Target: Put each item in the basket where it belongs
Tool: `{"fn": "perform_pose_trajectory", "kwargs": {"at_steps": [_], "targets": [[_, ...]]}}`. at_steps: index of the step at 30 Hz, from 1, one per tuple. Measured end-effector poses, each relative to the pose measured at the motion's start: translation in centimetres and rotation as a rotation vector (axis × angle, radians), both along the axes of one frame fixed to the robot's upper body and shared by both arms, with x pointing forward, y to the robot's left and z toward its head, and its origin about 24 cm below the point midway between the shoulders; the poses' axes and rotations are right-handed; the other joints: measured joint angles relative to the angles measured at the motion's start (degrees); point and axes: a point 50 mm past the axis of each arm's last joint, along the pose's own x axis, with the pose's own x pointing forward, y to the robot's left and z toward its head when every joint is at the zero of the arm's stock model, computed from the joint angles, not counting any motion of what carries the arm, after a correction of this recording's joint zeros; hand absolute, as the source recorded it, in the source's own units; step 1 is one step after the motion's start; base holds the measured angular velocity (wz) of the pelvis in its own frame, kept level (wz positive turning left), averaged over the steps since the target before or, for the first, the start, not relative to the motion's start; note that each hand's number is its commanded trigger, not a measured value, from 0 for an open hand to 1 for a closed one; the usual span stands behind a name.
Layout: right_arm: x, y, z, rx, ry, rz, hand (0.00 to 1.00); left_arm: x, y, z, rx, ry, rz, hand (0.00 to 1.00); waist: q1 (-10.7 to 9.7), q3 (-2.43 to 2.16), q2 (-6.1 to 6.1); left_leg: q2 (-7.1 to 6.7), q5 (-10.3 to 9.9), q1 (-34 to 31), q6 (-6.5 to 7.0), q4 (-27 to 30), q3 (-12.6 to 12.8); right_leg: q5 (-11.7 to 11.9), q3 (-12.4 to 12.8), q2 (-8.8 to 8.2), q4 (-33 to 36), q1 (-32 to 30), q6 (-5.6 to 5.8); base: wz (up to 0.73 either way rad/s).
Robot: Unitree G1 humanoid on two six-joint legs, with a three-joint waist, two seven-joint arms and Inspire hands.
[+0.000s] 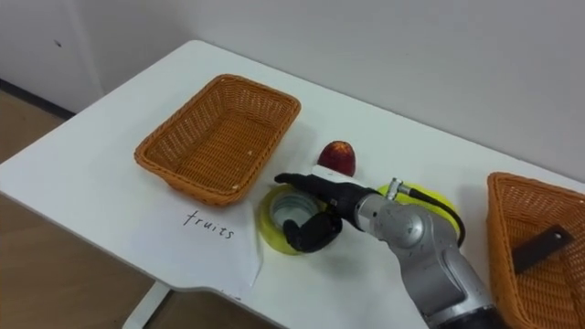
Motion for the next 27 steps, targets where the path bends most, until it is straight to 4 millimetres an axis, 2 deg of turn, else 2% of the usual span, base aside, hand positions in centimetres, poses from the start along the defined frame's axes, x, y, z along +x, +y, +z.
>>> {"fn": "perform_pose_trajectory", "kwargs": {"at_steps": [3,12,13,14,15,16,21,27], "targets": [[0.3,-0.1,0.0,-0.006,0.019,0.003,0.00,0.1,0.0,0.0,0.003,0.004,0.002,0.00,0.06,-0.01,-0.46,0.02,-0.01,0.05,0.02,0.01,-0.06,0.02,-0.07,0.00,0.08,0.06,0.00,0.00],[0.7,-0.9,-0.4,-0.033,0.054,-0.013,0.00,1.4,0.2,0.2,0.007,-0.026,-0.010,0.00,1.42,0.01,-0.74,0.02,-0.01,0.12,0.00,0.37,-0.44,0.04,-0.15,-0.13,1.02,0.04,-0.02,0.02],[0.8,-0.9,-0.4,-0.033,0.054,-0.013,0.32,1.4,0.2,0.2,0.008,-0.027,-0.010,0.00,1.44,-0.01,-0.84,0.01,-0.01,0.09,0.00,0.37,-0.46,0.04,-0.17,-0.14,1.03,0.03,-0.02,0.00],[0.7,-0.9,-0.5,-0.033,0.055,-0.014,0.58,1.5,0.4,0.3,0.013,-0.030,-0.013,0.00,1.44,-0.03,-1.10,0.00,-0.01,0.04,0.00,0.37,-0.48,0.04,-0.18,-0.14,1.02,0.02,-0.02,0.00],[0.7,-0.9,-0.5,-0.033,0.055,-0.014,0.95,1.5,0.6,0.4,0.019,-0.030,-0.015,0.00,1.44,-0.02,-1.41,0.01,-0.01,-0.01,0.00,0.40,-0.49,0.04,-0.21,-0.12,1.00,-0.01,-0.02,0.00],[0.7,-0.9,-0.5,-0.033,0.056,-0.014,1.00,1.5,0.8,0.5,0.023,-0.030,-0.016,0.00,1.44,-0.02,-1.57,0.01,-0.01,-0.04,0.00,0.43,-0.49,0.04,-0.22,-0.12,0.98,-0.03,-0.02,0.00],[1.1,-1.4,-0.2,-0.041,0.038,-0.033,1.00,1.3,1.4,0.4,0.036,-0.002,-0.009,0.00,1.44,-0.01,-2.05,-0.04,-0.04,-0.07,0.04,0.54,-0.44,0.04,-0.22,-0.14,0.93,-0.03,-0.01,0.00],[0.9,-2.5,-1.0,-0.116,0.059,-0.048,1.00,1.9,1.4,0.4,0.034,-0.019,-0.017,0.00,1.45,-0.02,-2.07,0.12,-0.04,-0.06,0.03,0.32,-0.30,0.04,-0.16,-0.04,0.93,-0.01,-0.02,0.00]]}}
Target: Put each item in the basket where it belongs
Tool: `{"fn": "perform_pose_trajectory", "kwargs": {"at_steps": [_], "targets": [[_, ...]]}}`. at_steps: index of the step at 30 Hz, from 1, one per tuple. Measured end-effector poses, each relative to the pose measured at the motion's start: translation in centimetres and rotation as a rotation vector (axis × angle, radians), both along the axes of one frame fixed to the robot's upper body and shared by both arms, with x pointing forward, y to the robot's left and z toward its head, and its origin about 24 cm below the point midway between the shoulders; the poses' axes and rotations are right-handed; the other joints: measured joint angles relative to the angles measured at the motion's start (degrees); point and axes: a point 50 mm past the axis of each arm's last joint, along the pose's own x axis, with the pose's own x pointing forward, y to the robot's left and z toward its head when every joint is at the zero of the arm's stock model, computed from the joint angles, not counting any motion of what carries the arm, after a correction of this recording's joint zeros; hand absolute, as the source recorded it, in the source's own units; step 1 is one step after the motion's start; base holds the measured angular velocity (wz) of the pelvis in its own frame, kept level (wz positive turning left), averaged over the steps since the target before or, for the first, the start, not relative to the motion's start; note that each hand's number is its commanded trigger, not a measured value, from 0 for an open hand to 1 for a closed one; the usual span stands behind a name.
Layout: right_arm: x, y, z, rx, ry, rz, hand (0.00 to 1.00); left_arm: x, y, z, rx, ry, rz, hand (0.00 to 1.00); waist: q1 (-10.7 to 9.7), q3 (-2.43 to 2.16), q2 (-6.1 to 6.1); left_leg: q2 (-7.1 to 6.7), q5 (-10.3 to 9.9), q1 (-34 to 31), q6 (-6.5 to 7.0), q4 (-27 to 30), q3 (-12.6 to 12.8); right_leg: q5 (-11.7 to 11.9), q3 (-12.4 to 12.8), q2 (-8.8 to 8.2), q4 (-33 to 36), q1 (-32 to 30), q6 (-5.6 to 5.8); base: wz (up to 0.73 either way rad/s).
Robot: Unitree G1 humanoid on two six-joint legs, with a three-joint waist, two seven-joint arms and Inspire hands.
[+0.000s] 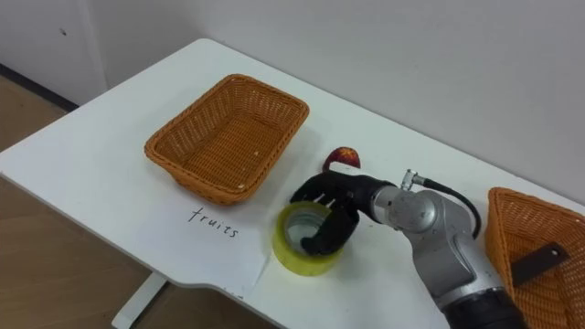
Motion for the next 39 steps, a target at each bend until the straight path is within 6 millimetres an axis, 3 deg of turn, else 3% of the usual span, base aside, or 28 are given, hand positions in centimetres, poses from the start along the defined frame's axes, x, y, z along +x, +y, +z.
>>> {"fn": "perform_pose_trajectory", "kwargs": {"at_steps": [25,32,39], "targets": [[-0.3,-0.5,-0.8,-0.031,0.037,-0.018,1.00,-0.5,0.2,-0.3,-0.003,0.032,0.008,0.00,0.05,-0.04,0.23,0.07,-0.01,0.61,0.00,-0.21,0.35,0.03,0.44,0.03,-0.01,0.09,-0.03,0.00],[-0.4,-0.7,-0.6,-0.034,0.043,-0.005,1.00,-0.3,0.3,-0.2,0.014,0.010,0.003,0.00,0.01,-0.18,0.95,0.24,0.01,0.95,0.01,-0.63,1.45,0.06,1.58,0.05,0.14,-0.33,-0.08,-0.08],[-2.0,-1.5,0.4,-0.049,0.013,0.035,1.00,-0.3,0.3,-0.2,0.026,-0.027,0.012,0.00,-1.15,-0.31,0.88,0.54,0.16,1.24,-0.01,-1.35,3.06,0.10,3.36,0.23,0.22,-0.99,-0.14,-0.12]]}}
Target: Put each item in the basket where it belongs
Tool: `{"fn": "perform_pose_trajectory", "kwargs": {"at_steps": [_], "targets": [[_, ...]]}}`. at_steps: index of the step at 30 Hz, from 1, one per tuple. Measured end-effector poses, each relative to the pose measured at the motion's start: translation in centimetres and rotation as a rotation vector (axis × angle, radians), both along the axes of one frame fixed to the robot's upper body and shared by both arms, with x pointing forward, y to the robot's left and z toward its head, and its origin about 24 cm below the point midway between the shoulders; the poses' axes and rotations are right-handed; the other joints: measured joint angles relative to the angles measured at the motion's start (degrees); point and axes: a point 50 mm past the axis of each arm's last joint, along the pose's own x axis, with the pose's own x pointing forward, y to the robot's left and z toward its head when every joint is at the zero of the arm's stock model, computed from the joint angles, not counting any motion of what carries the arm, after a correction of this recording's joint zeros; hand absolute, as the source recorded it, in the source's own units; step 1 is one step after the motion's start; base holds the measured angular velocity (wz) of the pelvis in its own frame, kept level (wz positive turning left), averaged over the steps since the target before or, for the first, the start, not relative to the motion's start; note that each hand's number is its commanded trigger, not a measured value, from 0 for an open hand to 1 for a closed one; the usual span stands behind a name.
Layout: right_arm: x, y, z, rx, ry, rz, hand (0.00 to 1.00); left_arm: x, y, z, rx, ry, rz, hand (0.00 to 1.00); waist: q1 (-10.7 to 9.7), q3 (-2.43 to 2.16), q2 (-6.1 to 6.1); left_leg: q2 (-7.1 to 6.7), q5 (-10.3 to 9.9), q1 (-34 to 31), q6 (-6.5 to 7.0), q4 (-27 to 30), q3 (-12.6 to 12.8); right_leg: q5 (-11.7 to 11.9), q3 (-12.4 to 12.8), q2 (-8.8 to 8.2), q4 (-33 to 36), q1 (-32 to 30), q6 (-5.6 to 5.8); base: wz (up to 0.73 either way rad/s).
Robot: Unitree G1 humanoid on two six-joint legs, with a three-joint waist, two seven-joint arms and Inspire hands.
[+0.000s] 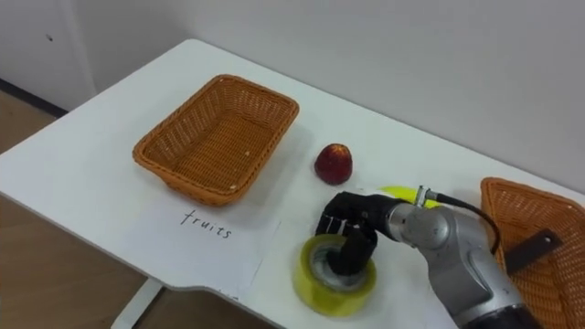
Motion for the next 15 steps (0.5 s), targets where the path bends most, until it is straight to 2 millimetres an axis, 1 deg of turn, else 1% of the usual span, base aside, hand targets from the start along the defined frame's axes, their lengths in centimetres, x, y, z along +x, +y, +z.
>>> {"fn": "perform_pose_trajectory", "kwargs": {"at_steps": [1,3,4,5,6,7,8,10,13,15], "targets": [[-0.1,-0.1,0.1,-0.001,-0.002,0.004,1.00,-0.1,0.0,0.0,0.003,-0.002,0.001,0.00,-0.71,0.01,-0.03,0.00,0.00,-0.11,0.00,0.02,-0.01,0.00,-0.01,-0.04,0.00,0.04,0.00,-0.05],[-0.3,-0.9,0.9,0.012,-0.028,-0.012,1.00,-0.6,0.1,-0.1,0.011,0.003,0.012,0.00,-2.10,0.12,0.13,0.01,0.00,0.15,0.01,-0.17,0.49,0.00,0.30,-0.08,-0.07,0.02,0.01,-0.06],[-0.3,-1.2,1.2,0.025,-0.040,-0.025,1.00,-0.9,0.2,-0.1,0.014,0.002,0.020,0.00,-2.18,0.18,0.22,0.14,0.00,0.61,0.00,-0.59,1.03,0.01,0.78,-0.02,-0.02,-0.06,0.01,-0.39],[0.0,-1.6,2.0,0.051,-0.070,-0.047,1.00,-1.6,0.3,-0.2,0.016,0.004,0.038,0.00,-2.12,0.36,0.52,0.41,0.00,1.55,0.00,-1.26,2.37,0.04,1.99,0.23,-0.02,-0.05,-0.05,-0.48],[0.2,-2.2,2.6,0.084,-0.099,-0.075,1.00,-2.3,0.4,-0.2,0.018,0.012,0.052,0.00,-2.79,0.40,0.64,0.58,0.00,2.08,0.00,-1.69,3.05,0.07,2.52,0.35,-0.06,0.11,-0.09,-0.42],[0.3,-2.5,2.9,0.103,-0.114,-0.094,1.00,-2.5,0.5,-0.2,0.019,0.017,0.055,0.00,-3.27,0.40,0.64,0.58,-0.01,2.17,0.00,-1.69,3.14,0.07,2.58,0.35,-0.07,0.15,-0.09,-0.15],[0.5,-3.3,3.5,0.125,-0.154,-0.135,1.00,-2.8,0.4,-0.2,0.016,0.017,0.058,0.00,-4.25,0.42,0.67,0.55,-0.02,2.21,0.01,-1.67,3.21,0.09,2.75,0.35,-0.08,0.15,-0.07,-0.05],[0.8,-4.8,4.8,0.139,-0.246,-0.212,1.00,-3.1,0.4,-0.1,0.014,-0.002,0.072,0.00,-5.59,0.43,0.70,0.56,-0.05,2.21,0.04,-1.72,3.36,0.11,3.16,0.35,-0.08,0.04,-0.05,-0.04],[1.0,-6.3,5.9,0.150,-0.327,-0.286,1.00,-3.2,0.5,0.2,0.019,-0.019,0.073,0.00,-6.66,0.38,0.84,0.57,-0.06,2.23,0.05,-1.72,3.41,0.11,3.17,0.35,-0.08,0.06,-0.05,0.00],[1.0,-7.0,7.0,0.152,-0.399,-0.331,1.00,-3.4,0.5,0.3,0.020,-0.024,0.075,0.00,-7.16,0.34,1.20,0.62,-0.06,2.49,0.05,-1.83,3.60,0.11,3.28,0.40,-0.03,0.12,-0.05,-0.05]]}}
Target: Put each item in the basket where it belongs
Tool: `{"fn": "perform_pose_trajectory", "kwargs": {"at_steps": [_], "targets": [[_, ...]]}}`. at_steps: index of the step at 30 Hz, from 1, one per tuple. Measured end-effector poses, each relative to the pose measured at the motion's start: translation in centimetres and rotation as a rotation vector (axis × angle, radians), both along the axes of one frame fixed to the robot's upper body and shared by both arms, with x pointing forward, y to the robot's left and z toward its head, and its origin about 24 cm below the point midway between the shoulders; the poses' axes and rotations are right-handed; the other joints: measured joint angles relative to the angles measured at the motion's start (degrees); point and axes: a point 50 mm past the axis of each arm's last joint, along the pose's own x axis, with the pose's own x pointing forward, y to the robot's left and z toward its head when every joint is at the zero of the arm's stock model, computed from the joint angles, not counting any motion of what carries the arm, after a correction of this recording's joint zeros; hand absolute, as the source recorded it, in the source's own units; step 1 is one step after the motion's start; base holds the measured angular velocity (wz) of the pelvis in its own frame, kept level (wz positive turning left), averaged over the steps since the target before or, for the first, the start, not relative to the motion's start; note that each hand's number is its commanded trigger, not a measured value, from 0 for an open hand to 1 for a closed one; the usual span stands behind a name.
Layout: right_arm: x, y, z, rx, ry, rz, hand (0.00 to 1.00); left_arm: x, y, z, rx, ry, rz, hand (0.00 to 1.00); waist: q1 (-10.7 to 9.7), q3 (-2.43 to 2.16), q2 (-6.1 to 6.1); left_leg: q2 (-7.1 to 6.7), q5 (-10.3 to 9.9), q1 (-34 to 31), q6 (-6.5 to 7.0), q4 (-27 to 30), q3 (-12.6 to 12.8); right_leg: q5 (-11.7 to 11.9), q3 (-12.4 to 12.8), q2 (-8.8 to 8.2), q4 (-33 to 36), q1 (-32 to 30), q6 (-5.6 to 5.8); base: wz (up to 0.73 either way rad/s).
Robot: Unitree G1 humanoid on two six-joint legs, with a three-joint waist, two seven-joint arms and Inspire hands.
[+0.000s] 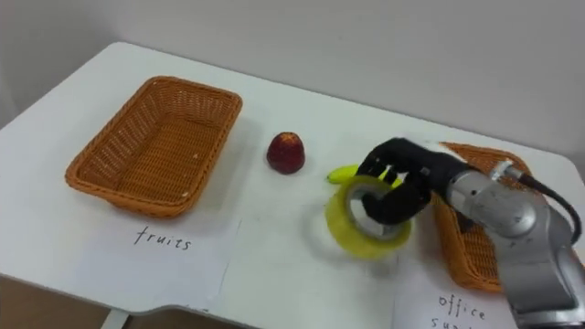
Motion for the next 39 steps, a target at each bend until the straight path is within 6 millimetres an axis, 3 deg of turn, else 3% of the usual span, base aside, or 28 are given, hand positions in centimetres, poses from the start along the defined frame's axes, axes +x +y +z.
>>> {"fn": "perform_pose_trajectory", "kwargs": {"at_steps": [7,16,20,23,27,39], "targets": [[0.0,-1.6,1.9,0.047,-0.164,-0.127,1.00,-0.8,-0.4,-0.2,-0.011,0.008,0.037,0.00,-1.56,-0.60,1.33,0.03,0.00,0.53,0.00,-0.29,0.45,0.00,0.87,0.09,0.02,0.20,0.00,-0.04],[-0.1,-2.6,2.8,0.087,-0.292,-0.240,1.00,-1.7,-0.9,-0.4,-0.028,0.028,0.056,0.00,-2.12,-0.33,1.51,0.24,-0.01,1.21,-0.01,-1.03,1.46,0.01,1.65,0.27,0.14,0.07,-0.02,-0.05],[-0.1,-3.0,3.0,0.137,-0.351,-0.297,1.00,-1.9,-0.8,-0.4,-0.022,0.030,0.056,0.00,-3.28,-0.31,1.18,0.23,-0.01,0.91,-0.01,-1.08,1.38,0.01,1.58,0.27,-0.03,-0.29,-0.01,0.00],[-0.2,-3.4,3.2,0.149,-0.395,-0.351,1.00,-2.1,-0.7,-0.4,-0.005,0.029,0.059,0.00,-4.27,-0.55,0.85,0.24,0.00,0.30,-0.02,-1.11,1.36,0.01,1.48,0.28,0.01,-0.87,-0.01,0.00],[-0.5,-4.5,3.6,0.203,-0.459,-0.436,1.00,-2.4,-0.7,-0.3,0.000,0.034,0.062,0.00,-5.11,-0.39,1.10,0.35,0.00,0.19,-0.02,-1.21,1.37,0.01,1.53,0.33,-0.08,-1.06,-0.01,0.00],[-1.1,-7.5,-0.3,0.306,-0.351,-0.645,1.00,-2.8,-0.5,-0.3,0.005,0.024,0.098,0.00,-6.16,-0.33,1.76,0.90,-0.06,1.34,-0.13,-1.29,3.01,0.06,3.45,0.72,0.04,-0.86,-0.11,-0.06]]}}
